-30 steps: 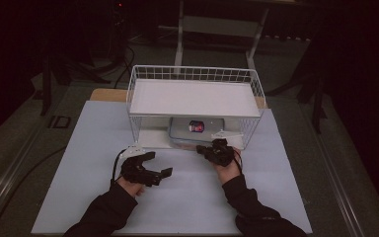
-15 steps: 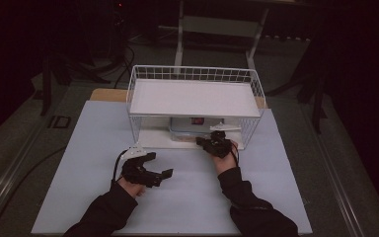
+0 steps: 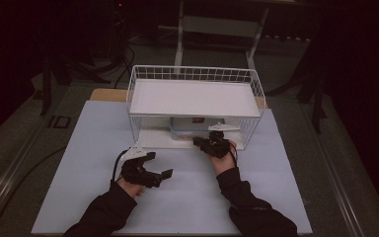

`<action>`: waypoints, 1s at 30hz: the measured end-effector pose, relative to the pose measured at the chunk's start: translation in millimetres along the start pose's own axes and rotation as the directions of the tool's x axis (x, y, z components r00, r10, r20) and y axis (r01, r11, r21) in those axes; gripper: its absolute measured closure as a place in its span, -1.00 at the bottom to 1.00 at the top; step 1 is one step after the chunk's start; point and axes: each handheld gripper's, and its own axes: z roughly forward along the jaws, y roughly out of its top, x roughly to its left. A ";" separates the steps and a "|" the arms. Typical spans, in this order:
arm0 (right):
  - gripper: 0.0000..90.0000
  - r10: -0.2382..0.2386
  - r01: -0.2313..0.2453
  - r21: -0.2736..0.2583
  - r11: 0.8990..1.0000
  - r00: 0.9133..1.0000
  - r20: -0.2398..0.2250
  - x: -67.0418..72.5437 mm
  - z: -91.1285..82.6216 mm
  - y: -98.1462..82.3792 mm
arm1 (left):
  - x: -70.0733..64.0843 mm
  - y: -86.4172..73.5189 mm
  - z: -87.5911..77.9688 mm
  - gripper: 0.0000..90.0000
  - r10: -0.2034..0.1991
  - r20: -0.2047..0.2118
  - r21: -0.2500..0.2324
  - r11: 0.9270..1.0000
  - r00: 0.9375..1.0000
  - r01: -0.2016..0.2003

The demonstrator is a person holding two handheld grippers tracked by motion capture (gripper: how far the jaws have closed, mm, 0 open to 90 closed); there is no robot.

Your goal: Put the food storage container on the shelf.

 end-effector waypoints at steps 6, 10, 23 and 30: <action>-0.09 -0.034 0.033 -0.027 0.999 0.999 -0.035 13.0 -10.7 -6.4 | -0.7 0.4 -0.9 -0.98 0.005 0.002 0.002 1.000 1.000 -0.005; -0.56 -0.056 0.052 -0.049 0.997 0.995 -0.088 17.7 -20.1 -11.5 | -3.1 0.3 -2.5 -0.98 0.017 0.002 0.001 1.000 1.000 -0.017; -0.68 -0.122 0.115 -0.076 0.990 0.987 -0.101 25.2 -60.4 -31.3 | -11.0 -1.0 -6.8 -0.98 0.062 0.034 0.008 0.998 0.997 -0.062; -0.68 -0.167 0.162 -0.074 0.984 0.984 -0.066 25.7 -84.1 -47.3 | -13.4 -2.8 -5.3 -0.98 0.073 0.045 0.018 0.997 0.996 -0.074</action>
